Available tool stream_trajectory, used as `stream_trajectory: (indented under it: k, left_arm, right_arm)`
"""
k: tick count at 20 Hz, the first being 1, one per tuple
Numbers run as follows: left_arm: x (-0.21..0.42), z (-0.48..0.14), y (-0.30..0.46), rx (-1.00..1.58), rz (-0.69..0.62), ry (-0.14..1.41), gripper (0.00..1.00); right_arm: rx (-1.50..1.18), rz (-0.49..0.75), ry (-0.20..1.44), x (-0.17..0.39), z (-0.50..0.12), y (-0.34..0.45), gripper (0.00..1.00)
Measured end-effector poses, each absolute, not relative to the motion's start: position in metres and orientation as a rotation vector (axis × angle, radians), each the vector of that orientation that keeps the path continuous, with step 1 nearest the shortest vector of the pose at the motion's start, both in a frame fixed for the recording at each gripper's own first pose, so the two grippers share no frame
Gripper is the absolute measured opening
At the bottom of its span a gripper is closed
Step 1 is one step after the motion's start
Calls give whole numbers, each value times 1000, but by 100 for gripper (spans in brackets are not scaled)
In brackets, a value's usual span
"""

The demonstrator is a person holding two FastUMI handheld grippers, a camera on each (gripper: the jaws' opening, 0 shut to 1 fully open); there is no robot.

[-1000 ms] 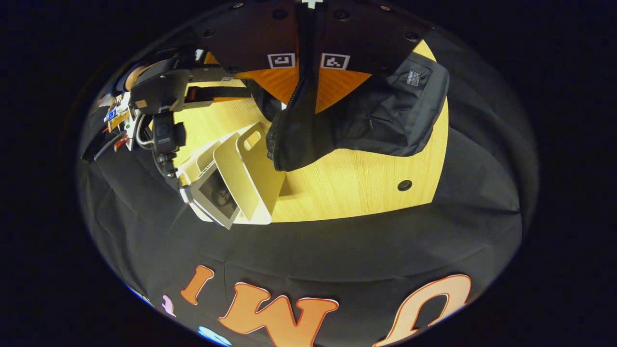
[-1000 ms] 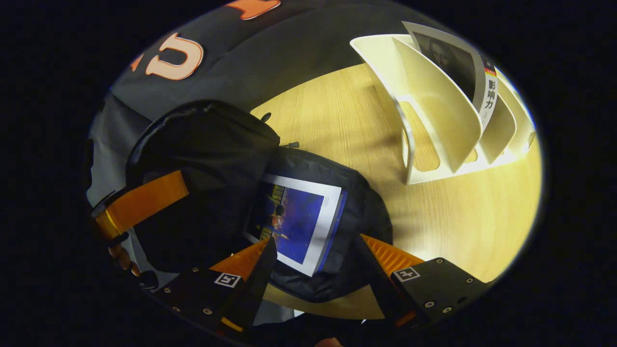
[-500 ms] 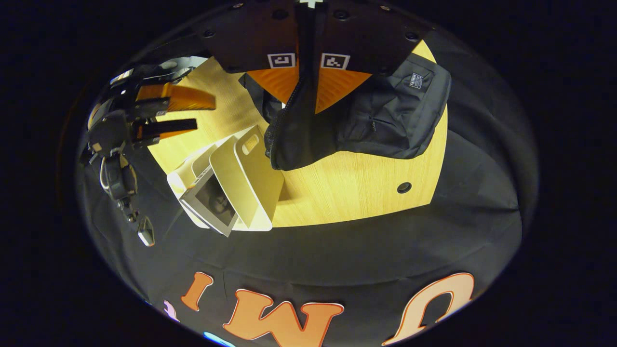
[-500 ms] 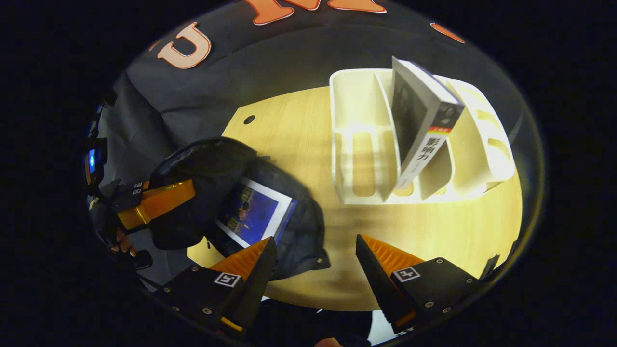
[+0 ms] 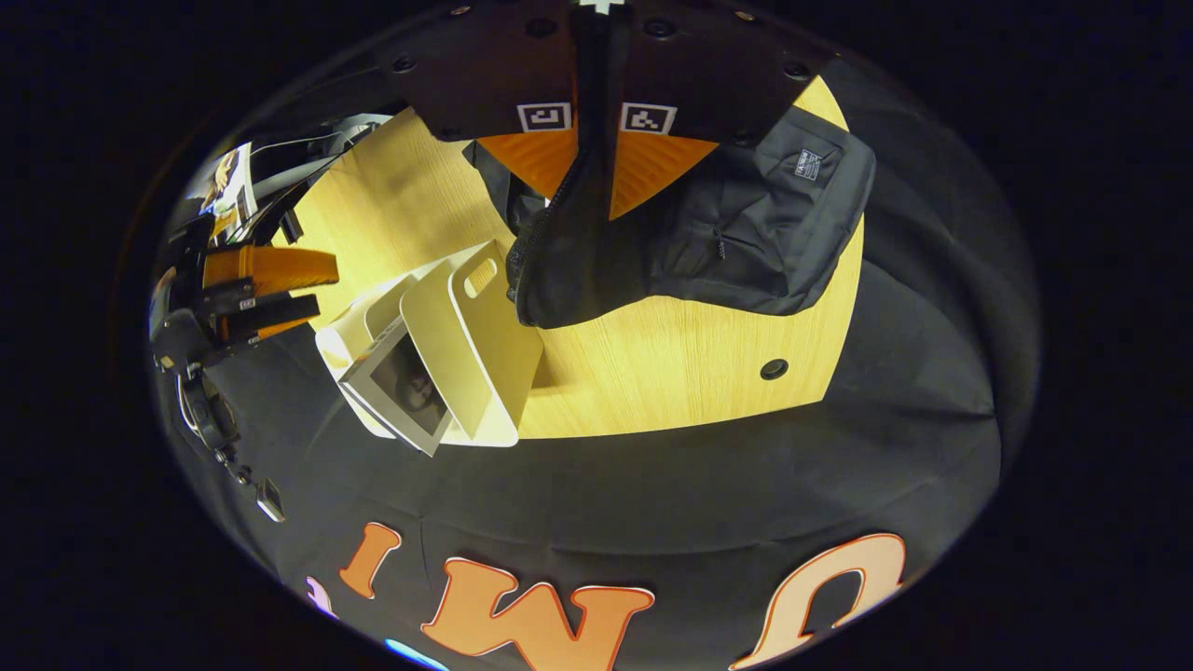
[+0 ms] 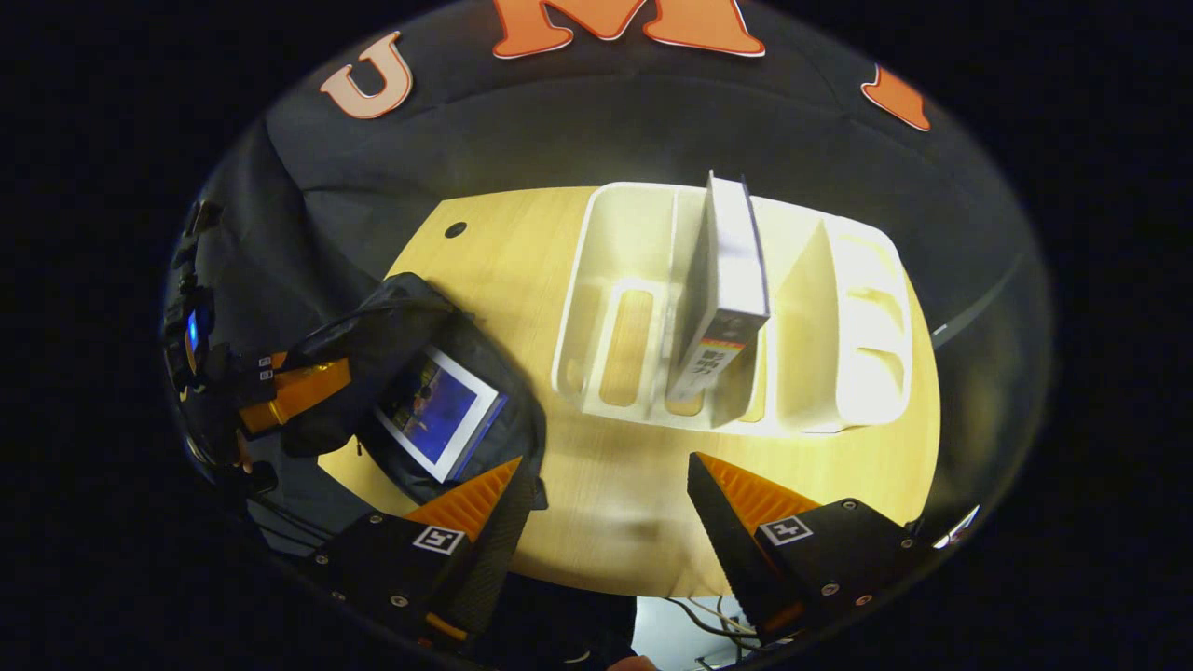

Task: Open the schoolbag, grab two books from the bookshelf and put them into the schoolbag.

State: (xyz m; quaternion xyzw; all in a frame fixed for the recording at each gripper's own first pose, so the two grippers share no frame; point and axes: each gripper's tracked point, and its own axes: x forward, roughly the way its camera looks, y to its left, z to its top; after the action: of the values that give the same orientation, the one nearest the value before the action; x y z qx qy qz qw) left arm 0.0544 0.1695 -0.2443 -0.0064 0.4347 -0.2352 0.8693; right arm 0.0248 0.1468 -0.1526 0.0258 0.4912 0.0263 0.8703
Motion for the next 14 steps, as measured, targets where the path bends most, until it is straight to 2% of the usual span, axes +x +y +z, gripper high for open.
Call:
stream_trajectory:
  k: [11,14]
  left_arm:
    - [56,-251,167,-51,-442,940,5]
    - [59,-254,166,-56,-430,950,6]
  right_arm:
    - [13,22,1037,85,-119,93,99]
    - [-15,55,1063,101,-116,92,99]
